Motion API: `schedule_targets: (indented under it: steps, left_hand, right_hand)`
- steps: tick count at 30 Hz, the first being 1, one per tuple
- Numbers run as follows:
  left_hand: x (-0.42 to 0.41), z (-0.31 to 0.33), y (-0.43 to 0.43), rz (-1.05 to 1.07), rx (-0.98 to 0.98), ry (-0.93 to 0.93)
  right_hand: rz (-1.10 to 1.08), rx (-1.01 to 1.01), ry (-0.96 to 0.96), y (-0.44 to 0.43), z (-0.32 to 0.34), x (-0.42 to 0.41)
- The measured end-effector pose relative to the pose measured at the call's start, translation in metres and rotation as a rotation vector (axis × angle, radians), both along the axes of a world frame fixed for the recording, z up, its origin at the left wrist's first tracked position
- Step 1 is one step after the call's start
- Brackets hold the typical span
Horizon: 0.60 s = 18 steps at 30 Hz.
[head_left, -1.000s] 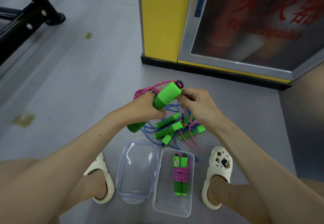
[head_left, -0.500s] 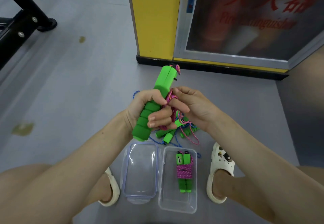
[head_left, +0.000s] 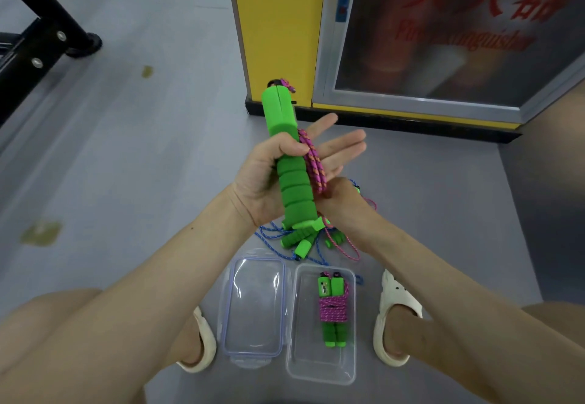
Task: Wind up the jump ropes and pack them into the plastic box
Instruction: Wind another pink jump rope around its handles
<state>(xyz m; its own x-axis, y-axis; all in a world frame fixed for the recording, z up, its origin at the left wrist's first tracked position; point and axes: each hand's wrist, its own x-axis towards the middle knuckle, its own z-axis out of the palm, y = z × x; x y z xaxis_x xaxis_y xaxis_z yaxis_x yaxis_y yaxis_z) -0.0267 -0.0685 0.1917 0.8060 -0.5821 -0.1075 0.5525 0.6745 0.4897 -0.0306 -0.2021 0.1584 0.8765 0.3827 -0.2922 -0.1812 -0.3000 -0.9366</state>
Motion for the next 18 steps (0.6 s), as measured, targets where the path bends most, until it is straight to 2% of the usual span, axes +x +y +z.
schedule_targets:
  steps: [2, 4, 6, 9, 13, 15, 18]
  left_hand:
    - [0.002, 0.000, 0.001, 0.127, 0.129, 0.047]
    - [0.003, 0.001, 0.003, 0.236, 0.409, 0.024]
    - [0.004, 0.004, 0.007, 0.249, 0.654, -0.044]
    - [0.004, 0.007, 0.014, 0.124, 1.050, -0.162]
    - [0.000, -0.002, 0.024, -0.134, 1.693, -0.557]
    - [-0.004, -0.010, 0.029, -0.233, 1.839, -0.708]
    - [-0.007, -0.012, 0.035, -0.182, 1.771, -0.467]
  right_hand:
    - [0.050, -0.056, -0.031, -0.002, -0.002, -0.001]
    - [0.087, -0.112, -0.084, -0.005, -0.004, 0.001]
    - [0.100, -0.181, -0.161, -0.008, -0.004, 0.004]
    - [0.095, -0.290, -0.265, -0.013, -0.003, 0.008]
    - [0.070, -0.322, -0.321, -0.016, 0.003, 0.017]
    - [0.064, -0.239, -0.285, -0.018, 0.007, 0.019]
    - [0.050, -0.076, -0.195, -0.016, 0.012, 0.019]
